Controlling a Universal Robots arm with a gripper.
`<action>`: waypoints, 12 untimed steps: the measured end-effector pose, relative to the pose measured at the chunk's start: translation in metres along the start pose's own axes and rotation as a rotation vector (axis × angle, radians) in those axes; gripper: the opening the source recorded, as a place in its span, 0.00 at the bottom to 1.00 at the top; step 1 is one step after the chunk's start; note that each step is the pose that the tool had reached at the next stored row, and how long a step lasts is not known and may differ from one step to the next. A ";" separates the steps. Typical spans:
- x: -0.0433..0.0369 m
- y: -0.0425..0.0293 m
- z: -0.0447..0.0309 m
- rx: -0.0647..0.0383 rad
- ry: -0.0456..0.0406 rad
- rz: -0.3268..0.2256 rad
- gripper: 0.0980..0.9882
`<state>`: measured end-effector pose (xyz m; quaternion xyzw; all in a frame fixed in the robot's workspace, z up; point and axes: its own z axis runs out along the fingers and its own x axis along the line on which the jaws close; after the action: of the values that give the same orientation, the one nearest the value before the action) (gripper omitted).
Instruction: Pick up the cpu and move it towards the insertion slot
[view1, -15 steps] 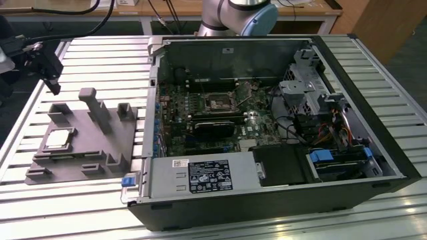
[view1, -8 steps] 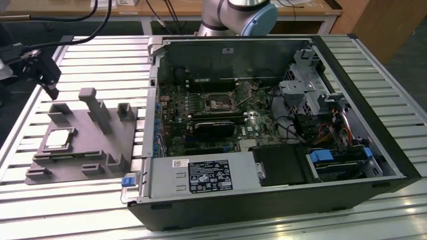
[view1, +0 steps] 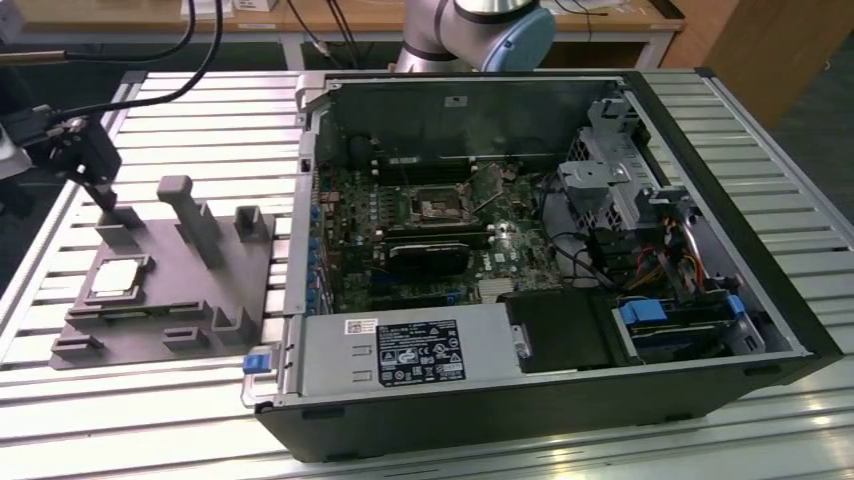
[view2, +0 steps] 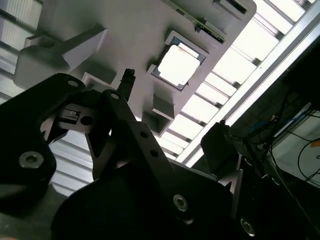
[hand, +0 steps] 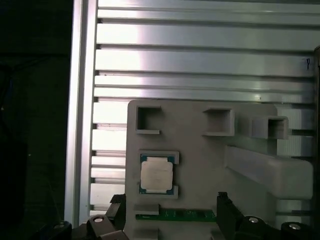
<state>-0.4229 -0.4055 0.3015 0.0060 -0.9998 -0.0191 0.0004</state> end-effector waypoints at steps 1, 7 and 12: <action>0.0002 -0.0001 0.0018 0.000 0.0000 0.000 0.80; 0.0005 -0.0006 0.0124 0.000 0.0000 0.000 0.80; 0.0012 -0.0009 0.0201 0.000 -0.0001 0.000 0.80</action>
<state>-0.4241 -0.4056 0.2814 0.0060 -0.9998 -0.0192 0.0004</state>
